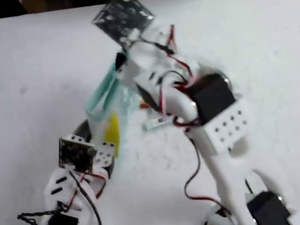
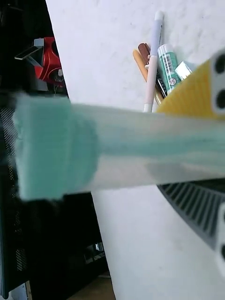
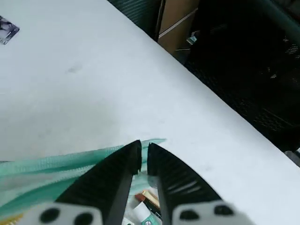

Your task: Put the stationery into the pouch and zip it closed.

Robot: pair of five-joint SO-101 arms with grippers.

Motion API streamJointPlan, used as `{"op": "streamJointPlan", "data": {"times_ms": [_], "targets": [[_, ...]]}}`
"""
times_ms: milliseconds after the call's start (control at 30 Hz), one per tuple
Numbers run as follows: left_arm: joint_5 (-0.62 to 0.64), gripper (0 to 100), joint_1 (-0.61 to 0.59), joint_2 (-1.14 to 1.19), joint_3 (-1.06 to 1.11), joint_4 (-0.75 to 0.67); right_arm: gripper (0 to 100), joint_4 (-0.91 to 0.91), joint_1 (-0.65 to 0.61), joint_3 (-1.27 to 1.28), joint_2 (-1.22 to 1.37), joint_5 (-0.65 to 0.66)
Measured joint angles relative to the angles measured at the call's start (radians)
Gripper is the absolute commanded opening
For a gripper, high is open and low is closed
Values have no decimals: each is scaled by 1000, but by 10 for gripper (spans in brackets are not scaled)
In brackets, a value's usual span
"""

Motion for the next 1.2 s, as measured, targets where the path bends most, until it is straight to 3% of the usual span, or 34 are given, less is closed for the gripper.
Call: {"op": "streamJointPlan", "data": {"times_ms": [167, 267, 500, 600, 800, 1000, 1100, 1200], "targets": [[0, 144, 2, 0, -14, 15, 16, 58, -40, -28, 83, 0], [0, 228, 2, 14, -37, 38, 16, 78, -52, -41, 94, -2], [118, 263, 2, 18, -204, 308, 16, 89, -121, -44, 94, -2], [129, 225, 2, 18, -252, 365, 16, 97, -123, -48, 94, -2], [103, 55, 2, 15, -270, 367, 18, 98, -123, -49, 66, -2], [92, 38, 3, 5, -270, 367, 26, 98, -123, -49, -95, -2], [92, 38, 2, 12, -267, 348, 97, 98, -44, -49, -133, 0], [92, 38, 2, 15, -250, 318, 158, 98, 115, -26, -120, 0]]}}
